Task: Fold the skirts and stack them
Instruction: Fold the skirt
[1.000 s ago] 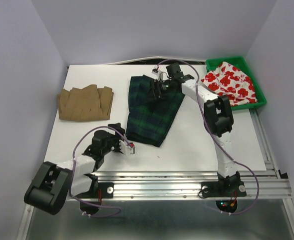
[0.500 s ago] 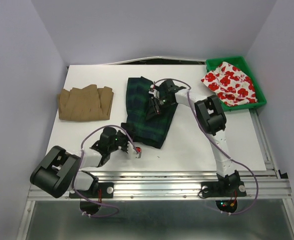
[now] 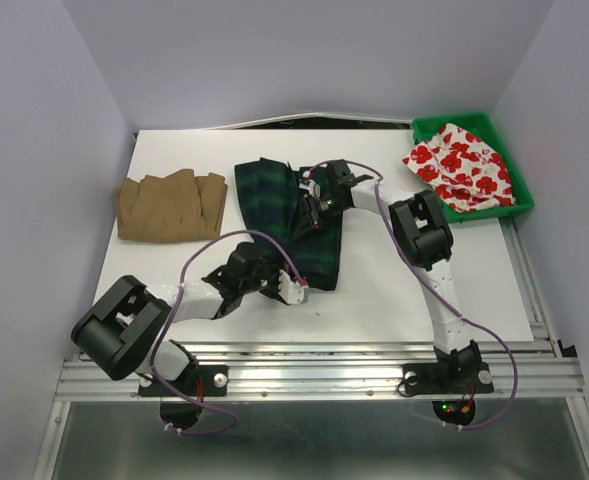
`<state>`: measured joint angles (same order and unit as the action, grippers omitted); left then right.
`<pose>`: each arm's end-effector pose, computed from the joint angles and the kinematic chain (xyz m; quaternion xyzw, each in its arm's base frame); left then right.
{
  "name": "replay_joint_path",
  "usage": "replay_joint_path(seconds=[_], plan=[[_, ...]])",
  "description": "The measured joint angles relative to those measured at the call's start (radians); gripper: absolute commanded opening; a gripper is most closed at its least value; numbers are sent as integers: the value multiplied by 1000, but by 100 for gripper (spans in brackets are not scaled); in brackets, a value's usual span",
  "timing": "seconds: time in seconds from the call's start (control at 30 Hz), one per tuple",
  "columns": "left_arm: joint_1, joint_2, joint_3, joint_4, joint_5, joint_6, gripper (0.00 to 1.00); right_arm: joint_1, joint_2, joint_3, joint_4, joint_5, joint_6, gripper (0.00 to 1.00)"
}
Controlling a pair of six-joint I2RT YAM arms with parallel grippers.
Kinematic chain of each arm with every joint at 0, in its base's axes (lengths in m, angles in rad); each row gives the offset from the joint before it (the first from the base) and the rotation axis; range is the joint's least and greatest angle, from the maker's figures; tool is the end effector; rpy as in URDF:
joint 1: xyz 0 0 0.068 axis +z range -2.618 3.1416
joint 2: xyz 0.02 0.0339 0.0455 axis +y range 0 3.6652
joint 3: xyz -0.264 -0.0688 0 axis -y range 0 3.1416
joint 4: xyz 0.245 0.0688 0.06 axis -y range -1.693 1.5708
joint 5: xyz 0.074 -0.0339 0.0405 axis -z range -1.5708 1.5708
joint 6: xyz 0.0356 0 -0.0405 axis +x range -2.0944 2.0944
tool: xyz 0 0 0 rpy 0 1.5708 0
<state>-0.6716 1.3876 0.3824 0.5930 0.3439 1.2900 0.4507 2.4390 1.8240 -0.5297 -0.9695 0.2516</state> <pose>0.1901 -0.1664 0.1553 0.7372 0.3809 0.0277 0.5574 0.4329 0.2421 0.1060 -0.1840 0.8507 0.4920 0.0190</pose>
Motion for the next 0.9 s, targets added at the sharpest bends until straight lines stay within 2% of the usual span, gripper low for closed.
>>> replay_joint_path(seconds=[0.17, 0.4, 0.47, 0.5, 0.6, 0.7, 0.73, 0.8, 0.83, 0.9], plan=[[-46, 29, 48, -5, -126, -127, 92, -1, 0, -7, 14, -6, 14, 27], [-151, 38, 69, -64, -304, -233, 91, -4, 7, -8, 21, -20, 34, 27], [-197, 38, 69, -71, -354, -249, 92, -4, 11, -8, 23, -29, 41, 28], [-218, 38, 69, -72, -367, -253, 98, -4, 11, -8, 23, -31, 42, 28], [-277, 38, 66, -70, -419, -254, 98, -4, 13, -8, 25, -35, 47, 28], [-309, 40, 44, -53, -462, -254, 87, -4, 14, -8, 26, -36, 48, 28], [-313, 43, 43, -50, -472, -254, 77, -4, 14, -8, 26, -37, 48, 28], [-315, 57, 43, -40, -499, -259, 65, -4, 14, -8, 26, -37, 48, 28], [-315, 68, 43, -40, -515, -260, 53, -4, 14, -8, 26, -37, 47, 28], [-315, 87, 43, -43, -537, -262, 42, -4, 13, -10, 27, -40, 43, 28]])
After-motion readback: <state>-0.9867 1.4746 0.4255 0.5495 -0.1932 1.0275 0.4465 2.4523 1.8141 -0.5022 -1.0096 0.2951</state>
